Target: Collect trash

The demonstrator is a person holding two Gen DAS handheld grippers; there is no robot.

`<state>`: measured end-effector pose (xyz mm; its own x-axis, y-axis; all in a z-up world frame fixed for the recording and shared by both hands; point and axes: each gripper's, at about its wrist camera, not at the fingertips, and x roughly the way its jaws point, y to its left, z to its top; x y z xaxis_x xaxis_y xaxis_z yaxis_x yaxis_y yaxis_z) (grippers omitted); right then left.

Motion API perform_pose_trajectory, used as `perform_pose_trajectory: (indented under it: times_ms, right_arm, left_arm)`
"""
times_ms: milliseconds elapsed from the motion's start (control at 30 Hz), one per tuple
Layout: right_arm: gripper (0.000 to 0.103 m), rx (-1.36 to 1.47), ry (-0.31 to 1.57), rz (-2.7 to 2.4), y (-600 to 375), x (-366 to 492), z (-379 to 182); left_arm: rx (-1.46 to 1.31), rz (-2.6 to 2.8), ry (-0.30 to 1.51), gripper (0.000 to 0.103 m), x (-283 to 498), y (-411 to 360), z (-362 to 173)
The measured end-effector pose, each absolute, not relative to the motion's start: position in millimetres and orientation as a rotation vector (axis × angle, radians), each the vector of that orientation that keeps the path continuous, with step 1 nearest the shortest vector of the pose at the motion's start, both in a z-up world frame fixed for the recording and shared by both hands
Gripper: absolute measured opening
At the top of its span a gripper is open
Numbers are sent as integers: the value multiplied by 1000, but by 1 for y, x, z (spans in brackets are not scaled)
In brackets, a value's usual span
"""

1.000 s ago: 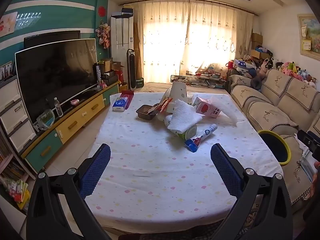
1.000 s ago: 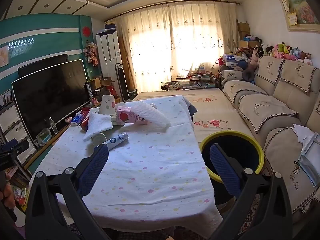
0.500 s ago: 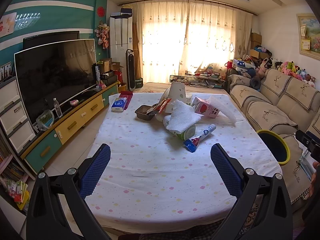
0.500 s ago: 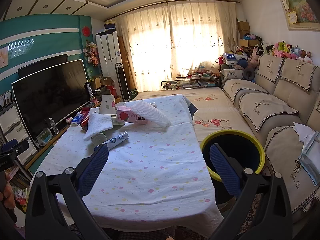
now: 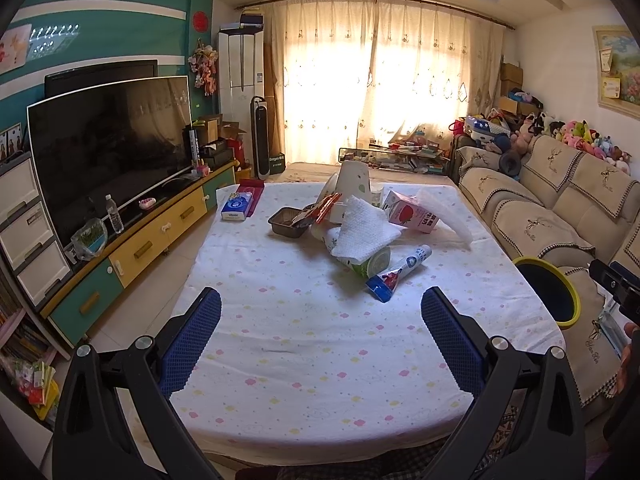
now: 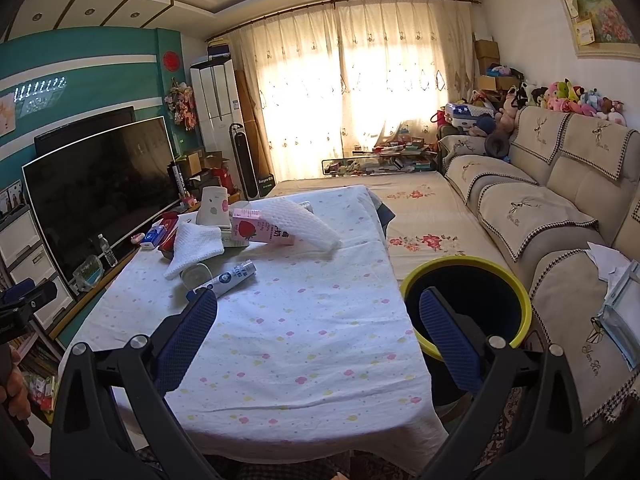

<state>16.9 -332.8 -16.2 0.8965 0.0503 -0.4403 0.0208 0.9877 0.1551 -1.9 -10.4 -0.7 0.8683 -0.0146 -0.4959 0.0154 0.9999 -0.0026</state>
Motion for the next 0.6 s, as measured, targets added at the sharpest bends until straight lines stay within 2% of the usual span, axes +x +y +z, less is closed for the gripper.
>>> perform_pose_trajectory:
  times_ms: [600]
  right_arm:
    - [97, 164, 467, 12, -335, 18, -16]
  left_arm:
    - [1, -19, 526, 99, 4, -9, -8]
